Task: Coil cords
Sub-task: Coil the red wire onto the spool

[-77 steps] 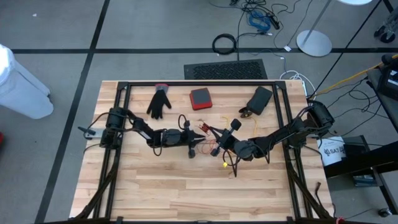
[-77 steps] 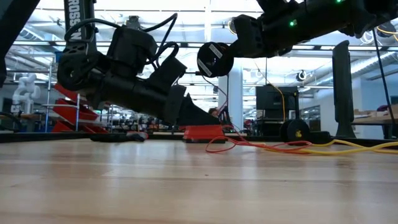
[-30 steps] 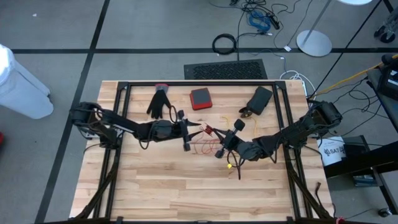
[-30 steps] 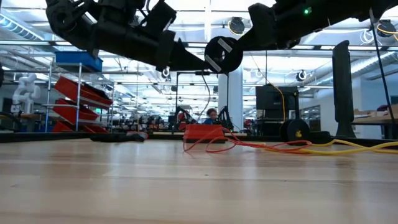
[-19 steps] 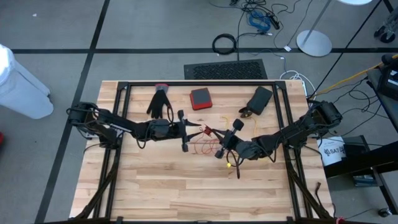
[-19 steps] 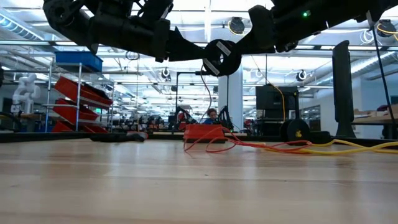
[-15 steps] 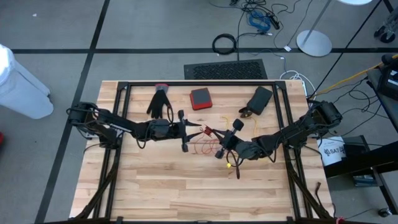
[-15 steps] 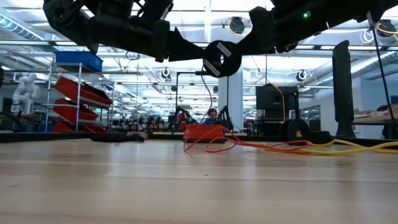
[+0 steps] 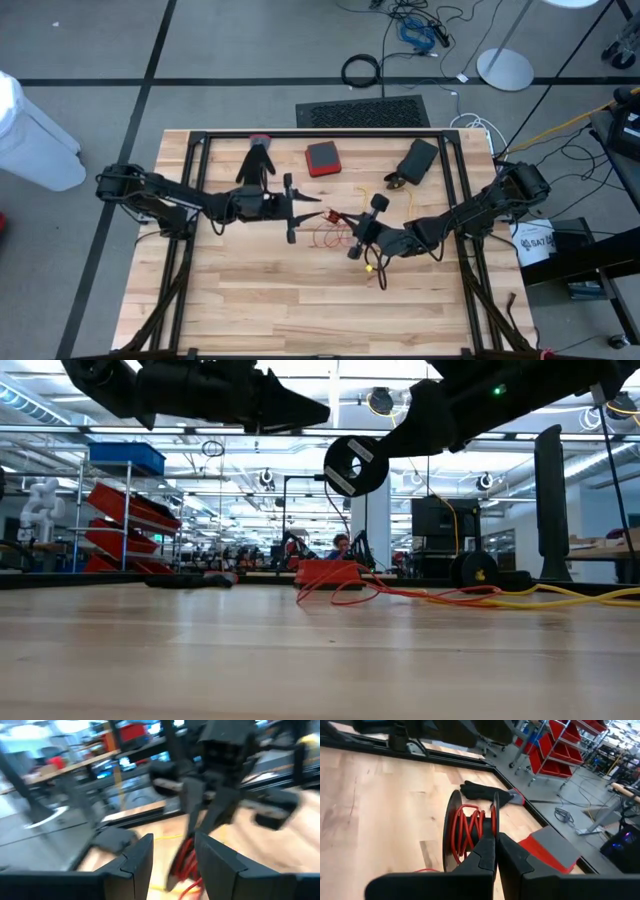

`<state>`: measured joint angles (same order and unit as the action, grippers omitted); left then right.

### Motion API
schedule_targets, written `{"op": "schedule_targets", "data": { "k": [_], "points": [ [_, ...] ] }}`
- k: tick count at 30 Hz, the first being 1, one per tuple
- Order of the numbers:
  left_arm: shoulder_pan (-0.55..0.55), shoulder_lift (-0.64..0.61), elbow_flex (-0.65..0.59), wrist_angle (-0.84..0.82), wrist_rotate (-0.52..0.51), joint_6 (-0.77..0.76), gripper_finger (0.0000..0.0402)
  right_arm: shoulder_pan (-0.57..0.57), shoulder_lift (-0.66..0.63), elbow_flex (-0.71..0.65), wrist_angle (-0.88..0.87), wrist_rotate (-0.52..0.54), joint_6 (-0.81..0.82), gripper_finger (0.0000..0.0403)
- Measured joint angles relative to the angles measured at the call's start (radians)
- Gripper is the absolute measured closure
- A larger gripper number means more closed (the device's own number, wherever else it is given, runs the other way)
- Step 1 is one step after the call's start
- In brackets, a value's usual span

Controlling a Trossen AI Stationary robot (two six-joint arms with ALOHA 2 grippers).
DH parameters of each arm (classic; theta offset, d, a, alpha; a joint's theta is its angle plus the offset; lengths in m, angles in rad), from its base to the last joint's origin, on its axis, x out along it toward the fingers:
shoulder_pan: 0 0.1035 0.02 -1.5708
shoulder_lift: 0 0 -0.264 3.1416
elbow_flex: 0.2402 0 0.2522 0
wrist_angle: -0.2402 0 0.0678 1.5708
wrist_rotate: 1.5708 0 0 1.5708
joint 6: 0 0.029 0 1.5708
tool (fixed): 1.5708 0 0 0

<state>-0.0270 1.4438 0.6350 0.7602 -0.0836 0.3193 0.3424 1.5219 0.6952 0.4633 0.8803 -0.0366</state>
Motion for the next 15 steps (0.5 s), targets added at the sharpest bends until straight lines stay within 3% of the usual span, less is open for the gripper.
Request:
{"op": "schedule_targets", "data": {
  "k": [3, 7, 15],
  "points": [
    [0.008, 0.0, 0.0, -0.001, 0.087, -0.025, 0.0249, 0.0, 0.0, 0.0, 0.017, -0.069, -0.027, 0.0403],
    [0.008, 0.0, 0.001, 0.002, 0.063, -0.026, 0.0249, 0.0, 0.0, 0.0, 0.067, -0.114, -0.065, 0.0403],
    [0.018, 0.0, 0.002, -0.029, 0.131, -0.072, 0.0249, 0.002, 0.0, 0.0, 0.097, -0.128, -0.139, 0.0403]
  ]
}}
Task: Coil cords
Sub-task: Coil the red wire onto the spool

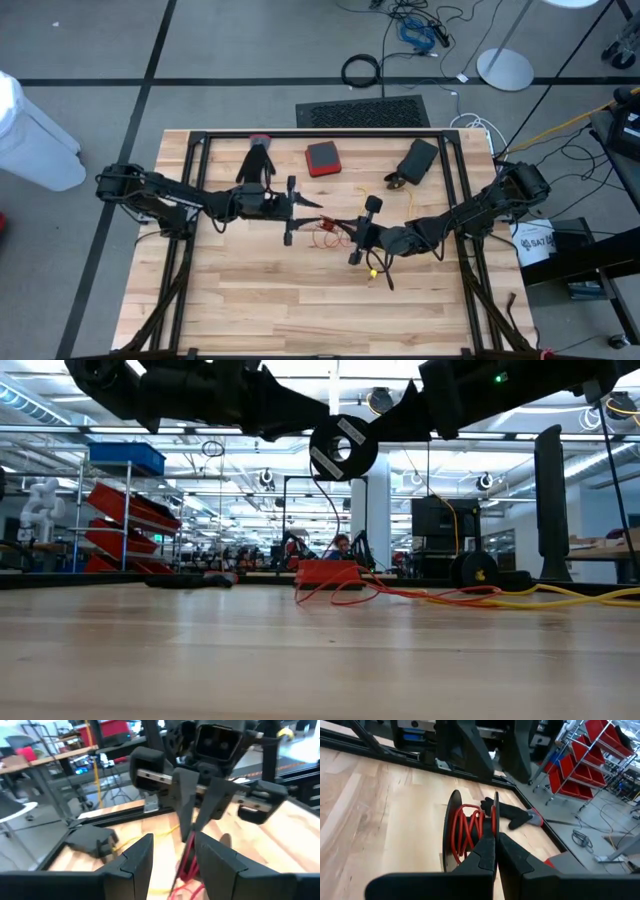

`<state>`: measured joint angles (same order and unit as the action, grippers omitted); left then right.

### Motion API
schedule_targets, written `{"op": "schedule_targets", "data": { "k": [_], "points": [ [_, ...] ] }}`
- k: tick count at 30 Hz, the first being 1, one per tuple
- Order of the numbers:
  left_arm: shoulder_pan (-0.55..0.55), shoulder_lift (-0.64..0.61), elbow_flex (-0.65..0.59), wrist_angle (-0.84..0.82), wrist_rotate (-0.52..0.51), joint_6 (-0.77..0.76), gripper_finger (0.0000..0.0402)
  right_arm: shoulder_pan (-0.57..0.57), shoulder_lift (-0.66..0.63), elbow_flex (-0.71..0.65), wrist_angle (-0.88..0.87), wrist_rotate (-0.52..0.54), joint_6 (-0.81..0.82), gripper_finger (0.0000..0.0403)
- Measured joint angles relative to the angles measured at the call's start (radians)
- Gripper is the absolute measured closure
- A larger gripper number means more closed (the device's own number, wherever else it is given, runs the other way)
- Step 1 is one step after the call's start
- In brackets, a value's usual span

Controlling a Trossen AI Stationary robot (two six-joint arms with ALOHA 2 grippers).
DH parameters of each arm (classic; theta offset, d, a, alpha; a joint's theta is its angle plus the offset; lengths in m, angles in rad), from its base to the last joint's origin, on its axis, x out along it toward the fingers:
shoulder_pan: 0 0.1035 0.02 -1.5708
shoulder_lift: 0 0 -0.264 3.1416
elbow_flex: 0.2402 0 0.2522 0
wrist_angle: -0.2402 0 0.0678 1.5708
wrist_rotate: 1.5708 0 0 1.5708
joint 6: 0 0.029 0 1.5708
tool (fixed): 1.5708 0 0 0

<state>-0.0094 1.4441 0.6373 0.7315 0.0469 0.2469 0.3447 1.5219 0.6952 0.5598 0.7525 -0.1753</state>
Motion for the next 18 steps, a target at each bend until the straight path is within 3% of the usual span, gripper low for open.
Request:
{"op": "schedule_targets", "data": {
  "k": [9, 18],
  "points": [
    [0.022, 0.003, 0.0, -0.016, 0.108, -0.047, 0.0249, 0.009, 0.0, 0.0, 0.066, -0.056, -0.065, 0.0403],
    [0.035, 0.004, 0.0, -0.013, 0.109, -0.059, 0.0278, 0.011, 0.0, 0.0, 0.066, -0.052, -0.072, 0.0403]
  ]
}}
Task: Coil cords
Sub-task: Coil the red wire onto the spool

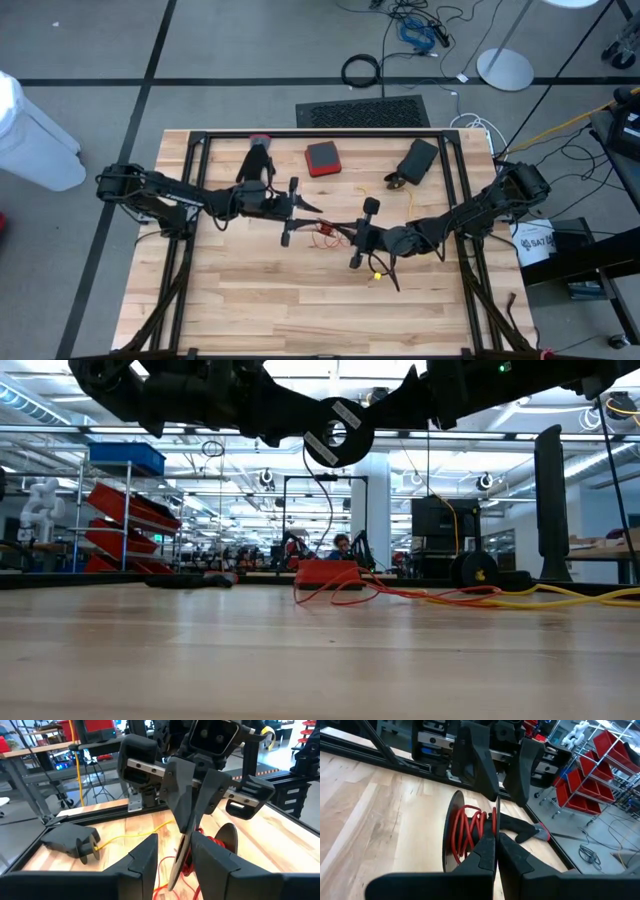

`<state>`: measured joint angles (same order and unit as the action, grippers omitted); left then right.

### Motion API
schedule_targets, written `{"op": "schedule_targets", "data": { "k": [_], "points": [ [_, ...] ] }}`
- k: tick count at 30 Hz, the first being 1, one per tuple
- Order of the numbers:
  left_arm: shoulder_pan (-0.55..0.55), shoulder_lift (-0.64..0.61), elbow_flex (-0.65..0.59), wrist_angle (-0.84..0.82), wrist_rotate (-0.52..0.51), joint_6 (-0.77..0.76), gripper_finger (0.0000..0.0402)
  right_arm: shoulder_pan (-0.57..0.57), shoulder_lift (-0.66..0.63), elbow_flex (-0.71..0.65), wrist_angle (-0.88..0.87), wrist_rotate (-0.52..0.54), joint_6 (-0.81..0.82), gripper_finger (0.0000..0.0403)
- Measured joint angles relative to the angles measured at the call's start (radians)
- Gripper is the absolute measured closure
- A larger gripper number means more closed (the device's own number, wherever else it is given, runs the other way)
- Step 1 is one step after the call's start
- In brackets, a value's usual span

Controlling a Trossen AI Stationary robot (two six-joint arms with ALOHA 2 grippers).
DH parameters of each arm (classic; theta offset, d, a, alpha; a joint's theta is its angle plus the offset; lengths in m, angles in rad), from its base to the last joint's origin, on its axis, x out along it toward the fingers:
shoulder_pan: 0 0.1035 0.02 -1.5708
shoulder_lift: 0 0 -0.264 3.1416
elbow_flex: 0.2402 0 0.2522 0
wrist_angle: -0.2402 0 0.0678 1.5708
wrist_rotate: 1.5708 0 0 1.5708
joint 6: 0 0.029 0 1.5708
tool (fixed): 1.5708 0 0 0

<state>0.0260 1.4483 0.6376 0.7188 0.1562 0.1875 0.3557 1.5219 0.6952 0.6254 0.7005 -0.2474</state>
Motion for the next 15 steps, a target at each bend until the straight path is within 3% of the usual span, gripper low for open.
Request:
{"op": "schedule_targets", "data": {
  "k": [15],
  "points": [
    [0.002, 0.005, 0.0, -0.021, 0.002, 0.0, 0.0293, -0.001, 0.0, 0.0, 0.04, -0.043, -0.032, 0.0403]
  ]
}}
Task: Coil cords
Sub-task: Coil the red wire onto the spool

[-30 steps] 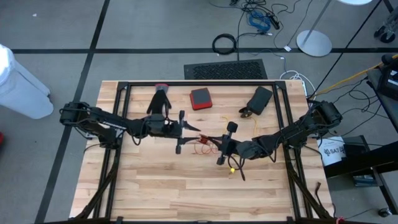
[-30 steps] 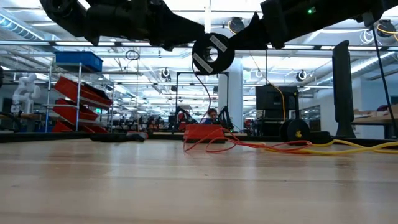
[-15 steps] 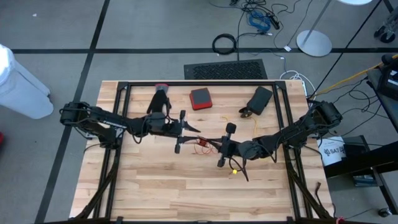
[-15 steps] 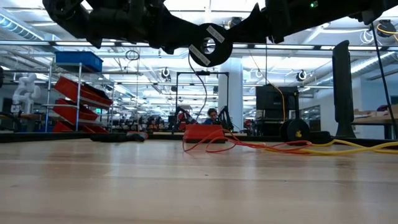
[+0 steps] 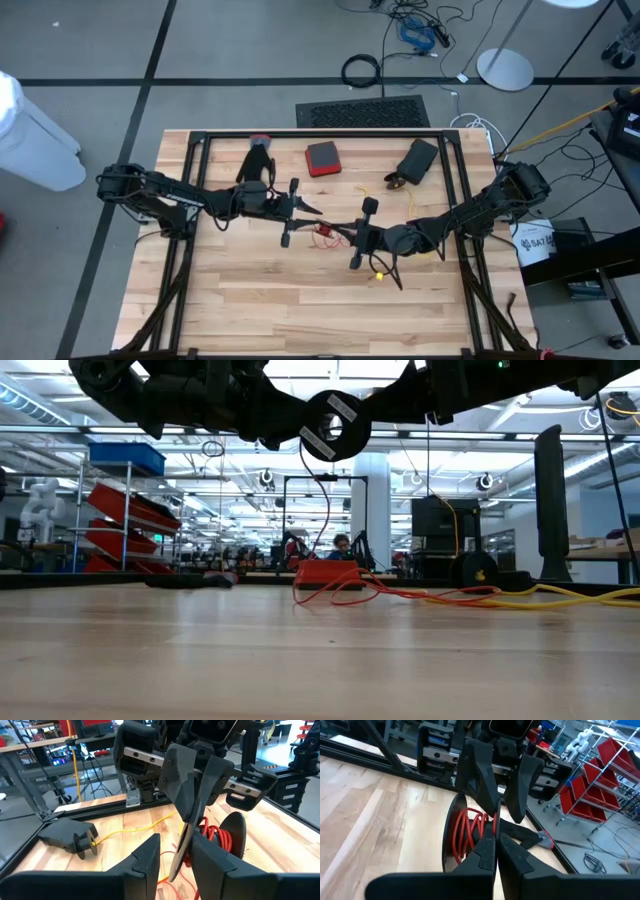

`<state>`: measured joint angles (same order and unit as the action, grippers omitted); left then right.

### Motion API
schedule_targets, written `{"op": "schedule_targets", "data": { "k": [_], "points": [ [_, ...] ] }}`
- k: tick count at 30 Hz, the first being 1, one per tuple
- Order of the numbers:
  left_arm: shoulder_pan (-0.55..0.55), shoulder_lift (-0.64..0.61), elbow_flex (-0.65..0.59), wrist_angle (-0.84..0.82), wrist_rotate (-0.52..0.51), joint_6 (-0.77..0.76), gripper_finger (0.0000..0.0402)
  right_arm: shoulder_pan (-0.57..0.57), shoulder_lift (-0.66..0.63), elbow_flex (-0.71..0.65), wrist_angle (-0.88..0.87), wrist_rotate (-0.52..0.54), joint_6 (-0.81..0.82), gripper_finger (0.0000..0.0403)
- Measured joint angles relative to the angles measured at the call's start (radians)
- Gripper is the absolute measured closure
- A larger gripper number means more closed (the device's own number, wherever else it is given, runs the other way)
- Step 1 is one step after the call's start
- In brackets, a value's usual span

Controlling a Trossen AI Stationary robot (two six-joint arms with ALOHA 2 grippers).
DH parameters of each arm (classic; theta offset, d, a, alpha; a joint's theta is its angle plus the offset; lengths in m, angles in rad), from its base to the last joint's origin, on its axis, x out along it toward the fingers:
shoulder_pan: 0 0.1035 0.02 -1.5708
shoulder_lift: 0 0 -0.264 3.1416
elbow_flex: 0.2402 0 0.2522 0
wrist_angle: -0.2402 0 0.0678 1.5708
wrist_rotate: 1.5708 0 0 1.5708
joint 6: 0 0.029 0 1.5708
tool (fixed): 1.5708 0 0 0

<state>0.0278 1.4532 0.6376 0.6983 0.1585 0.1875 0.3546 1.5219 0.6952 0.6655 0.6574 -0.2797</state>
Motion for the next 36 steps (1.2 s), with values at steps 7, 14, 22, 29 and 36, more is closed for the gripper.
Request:
{"op": "schedule_targets", "data": {
  "k": [7, 14, 22, 29, 36],
  "points": [
    [0.0, 0.01, 0.02, -0.009, 0.009, 0.0, 0.0303, -0.011, -0.001, 0.0, 0.005, -0.051, -0.02, 0.0403],
    [-0.004, 0.068, 0.057, 0.002, 0.048, -0.003, 0.0323, -0.022, 0.0, -0.002, 0.002, -0.071, -0.049, 0.0403],
    [-0.004, 0.094, 0.075, -0.005, 0.048, 0.012, 0.0337, -0.021, 0.0, -0.003, -0.01, -0.08, -0.052, 0.0403],
    [-0.004, 0.095, 0.075, -0.009, 0.051, 0.039, 0.0392, -0.021, -0.001, -0.002, -0.024, -0.079, -0.047, 0.0403],
    [-0.002, 0.096, 0.076, -0.008, 0.035, 0.056, 0.0398, -0.019, -0.006, 0.002, -0.069, -0.027, -0.022, 0.0396]
  ]
}}
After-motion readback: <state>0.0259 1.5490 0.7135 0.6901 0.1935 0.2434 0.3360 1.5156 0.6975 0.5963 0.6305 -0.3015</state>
